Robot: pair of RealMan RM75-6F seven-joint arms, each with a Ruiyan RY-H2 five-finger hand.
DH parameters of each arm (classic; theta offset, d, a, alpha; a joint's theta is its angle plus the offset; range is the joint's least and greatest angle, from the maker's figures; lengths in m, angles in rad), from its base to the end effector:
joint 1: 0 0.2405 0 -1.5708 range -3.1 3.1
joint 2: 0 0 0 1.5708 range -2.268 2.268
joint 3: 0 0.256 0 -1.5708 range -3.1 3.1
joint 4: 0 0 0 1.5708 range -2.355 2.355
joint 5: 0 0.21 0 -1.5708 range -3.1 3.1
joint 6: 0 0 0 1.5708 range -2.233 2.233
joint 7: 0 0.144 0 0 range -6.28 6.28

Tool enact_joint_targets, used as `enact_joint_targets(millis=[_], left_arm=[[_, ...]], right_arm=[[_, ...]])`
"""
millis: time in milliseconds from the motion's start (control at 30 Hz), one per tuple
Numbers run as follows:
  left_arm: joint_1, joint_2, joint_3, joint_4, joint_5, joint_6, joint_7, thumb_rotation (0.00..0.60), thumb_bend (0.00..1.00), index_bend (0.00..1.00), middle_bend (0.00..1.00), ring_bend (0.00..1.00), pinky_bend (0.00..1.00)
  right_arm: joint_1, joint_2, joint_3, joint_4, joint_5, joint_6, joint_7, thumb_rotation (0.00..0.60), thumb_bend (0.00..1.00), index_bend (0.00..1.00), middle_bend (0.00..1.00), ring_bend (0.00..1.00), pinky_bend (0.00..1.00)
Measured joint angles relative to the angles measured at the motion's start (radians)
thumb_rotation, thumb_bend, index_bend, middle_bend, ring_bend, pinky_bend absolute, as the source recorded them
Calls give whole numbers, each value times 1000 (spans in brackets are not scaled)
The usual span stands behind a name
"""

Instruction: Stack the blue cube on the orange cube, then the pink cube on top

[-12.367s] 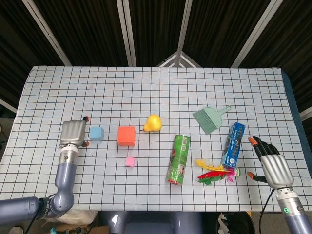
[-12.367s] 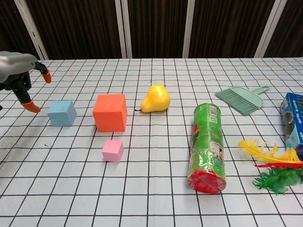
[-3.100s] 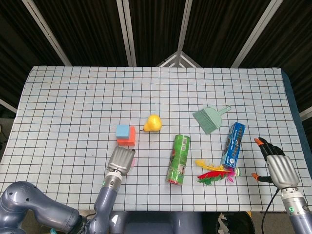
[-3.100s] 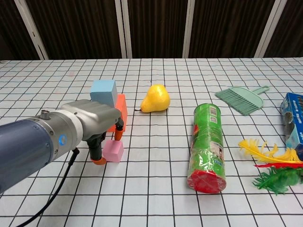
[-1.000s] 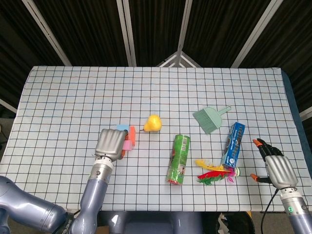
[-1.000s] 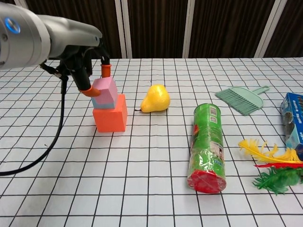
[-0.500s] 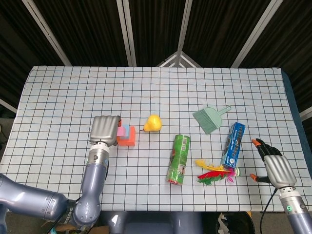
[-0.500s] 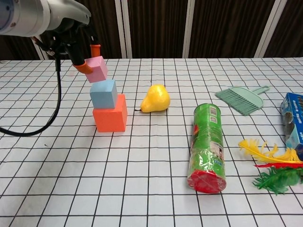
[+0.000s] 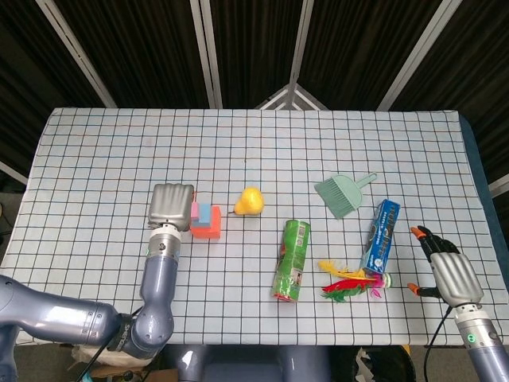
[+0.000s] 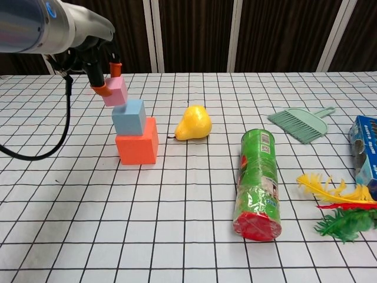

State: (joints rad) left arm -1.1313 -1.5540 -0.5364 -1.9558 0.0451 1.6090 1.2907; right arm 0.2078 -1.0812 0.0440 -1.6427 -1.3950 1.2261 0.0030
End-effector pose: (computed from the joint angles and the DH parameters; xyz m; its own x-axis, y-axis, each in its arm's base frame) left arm -0.0167 0.3411 0.0398 0.6010 0.3285 0.7286 0.7713 0.0007 -0.6365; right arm -0.3123 -0.2138 0.1395 0.3844 -0.2161 0.8975 -0.9206 -0.0178 0.3900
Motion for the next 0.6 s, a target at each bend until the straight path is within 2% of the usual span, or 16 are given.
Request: enact_joint_targets(millis=[600], left_arm=[[-40, -35, 30, 63, 3, -11, -20, 600, 379, 453, 904, 798, 734]], right_arm=[[-1, 4, 1, 0, 4, -1, 7, 600, 190, 56, 94, 162, 193]])
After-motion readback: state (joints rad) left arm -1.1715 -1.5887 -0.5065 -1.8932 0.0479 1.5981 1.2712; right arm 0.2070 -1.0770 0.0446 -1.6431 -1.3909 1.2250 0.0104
